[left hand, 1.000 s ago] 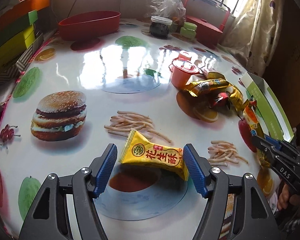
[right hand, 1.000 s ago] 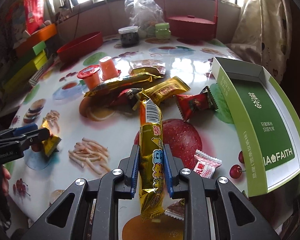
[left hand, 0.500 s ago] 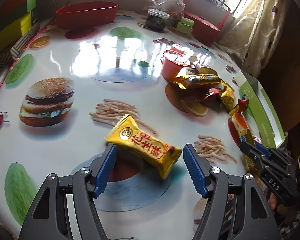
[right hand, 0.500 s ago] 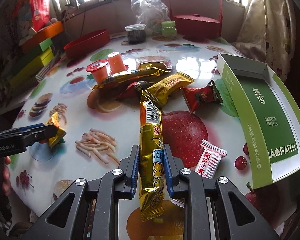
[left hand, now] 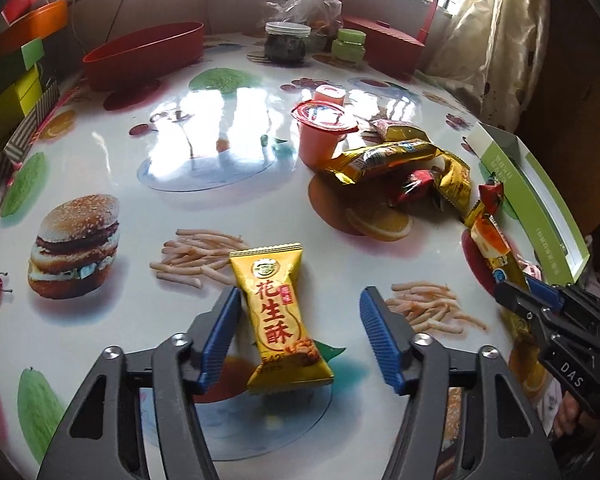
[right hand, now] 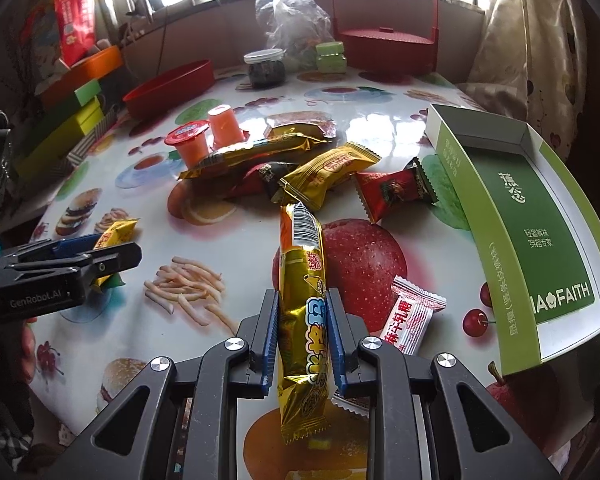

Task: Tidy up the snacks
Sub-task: 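Grasp the yellow peanut-crisp packet with the left tool while the right tool holds the gold stick, then lift and carry both held snacks toward the green box with both tools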

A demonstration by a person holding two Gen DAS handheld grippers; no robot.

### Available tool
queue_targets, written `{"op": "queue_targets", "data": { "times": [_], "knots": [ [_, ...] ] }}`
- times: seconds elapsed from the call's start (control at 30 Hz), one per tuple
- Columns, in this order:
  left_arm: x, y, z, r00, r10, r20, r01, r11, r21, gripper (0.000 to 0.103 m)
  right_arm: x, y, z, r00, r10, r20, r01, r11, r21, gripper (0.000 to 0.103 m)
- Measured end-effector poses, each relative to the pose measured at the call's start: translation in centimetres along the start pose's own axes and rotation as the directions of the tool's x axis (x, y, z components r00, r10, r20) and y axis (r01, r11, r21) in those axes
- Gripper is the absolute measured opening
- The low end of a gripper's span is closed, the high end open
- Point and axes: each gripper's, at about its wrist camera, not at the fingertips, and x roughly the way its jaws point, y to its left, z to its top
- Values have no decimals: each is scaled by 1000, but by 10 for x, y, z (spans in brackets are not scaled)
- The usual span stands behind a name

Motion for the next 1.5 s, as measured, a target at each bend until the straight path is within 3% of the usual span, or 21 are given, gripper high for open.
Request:
{"op": "queue_targets", "data": {
  "times": [0.27, 1.2, 1.5],
  "knots": [
    [-1, 4, 0, 1000, -2, 11, 2, 1000, -5, 28, 0, 1, 0, 1000, 3, 1, -3, 1000, 1, 22],
    [-11, -36, 9, 994, -88, 65, 83, 993, 85, 21, -12, -3, 2, 998, -31, 47, 30, 999, 17, 22],
    [-14, -31, 3, 995, -76, 60, 70, 992, 100, 21, -13, -3, 0, 998, -30, 49, 29, 999, 26, 22]
  ]
}}
